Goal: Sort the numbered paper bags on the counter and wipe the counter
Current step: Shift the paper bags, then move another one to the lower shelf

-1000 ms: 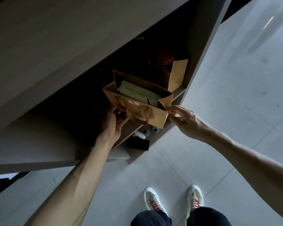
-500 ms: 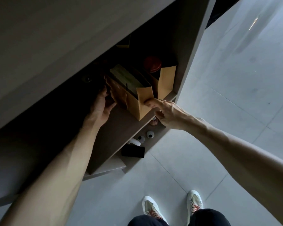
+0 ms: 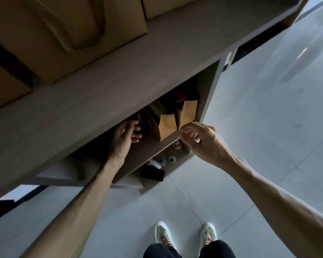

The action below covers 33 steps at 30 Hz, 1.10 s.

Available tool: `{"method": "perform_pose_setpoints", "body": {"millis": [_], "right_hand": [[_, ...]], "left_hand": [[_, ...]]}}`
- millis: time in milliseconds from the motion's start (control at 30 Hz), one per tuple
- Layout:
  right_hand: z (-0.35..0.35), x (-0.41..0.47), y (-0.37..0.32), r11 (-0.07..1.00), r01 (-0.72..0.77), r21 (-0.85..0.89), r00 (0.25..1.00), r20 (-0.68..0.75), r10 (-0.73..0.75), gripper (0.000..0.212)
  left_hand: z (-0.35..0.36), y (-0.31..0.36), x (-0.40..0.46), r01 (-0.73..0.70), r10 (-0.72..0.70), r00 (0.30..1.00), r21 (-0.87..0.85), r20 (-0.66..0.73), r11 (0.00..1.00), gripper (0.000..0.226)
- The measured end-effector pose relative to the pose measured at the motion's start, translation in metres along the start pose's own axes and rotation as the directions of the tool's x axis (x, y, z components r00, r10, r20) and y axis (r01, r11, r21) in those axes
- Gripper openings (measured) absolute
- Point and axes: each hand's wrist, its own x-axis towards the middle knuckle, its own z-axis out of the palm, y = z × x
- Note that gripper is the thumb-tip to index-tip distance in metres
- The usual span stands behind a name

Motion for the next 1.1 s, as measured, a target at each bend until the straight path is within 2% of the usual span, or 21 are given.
{"method": "perform_pose_setpoints", "body": {"millis": [67, 167, 367, 567, 767, 933, 1100], "right_hand": [[-0.025, -0.01, -0.023, 0.999, 0.035, 0.017, 0.999, -0.032, -0.034, 0.019], [-0.057, -0.024, -0.055, 0.996, 0.062, 0.06, 0.996, -0.066, -0.058, 0.017], [-0.102, -0.027, -0.097, 0.987, 0.137, 0.082, 0.987, -0.1, -0.128, 0.027], [-0.153, 0.009, -0.153, 0.942, 0.314, 0.123, 0.935, -0.213, -0.284, 0.025], [-0.186, 0.075, -0.21, 0.873, 0.473, 0.118, 0.862, -0.268, -0.43, 0.02], [-0.189, 0.127, -0.24, 0.84, 0.535, 0.093, 0.823, -0.282, -0.493, 0.013], [-0.185, 0.175, -0.252, 0.811, 0.585, 0.001, 0.788, -0.237, -0.568, 0.014]], "left_hand": [[0.0, 0.027, -0.028, -0.098, 0.094, 0.994, 0.075, 0.061, 0.992, 0.018], [0.003, 0.069, -0.069, -0.17, 0.149, 0.979, 0.162, 0.137, 0.972, 0.019], [0.007, 0.142, -0.127, -0.248, 0.215, 0.964, 0.229, 0.159, 0.941, 0.016], [-0.019, 0.209, -0.156, -0.382, 0.352, 0.922, 0.227, 0.161, 0.896, 0.019], [-0.061, 0.273, -0.146, -0.537, 0.535, 0.84, 0.268, 0.085, 0.8, 0.019], [-0.102, 0.315, -0.11, -0.619, 0.654, 0.756, 0.348, 0.021, 0.704, 0.021], [-0.136, 0.339, -0.064, -0.65, 0.767, 0.642, 0.528, -0.003, 0.546, 0.019]]}}
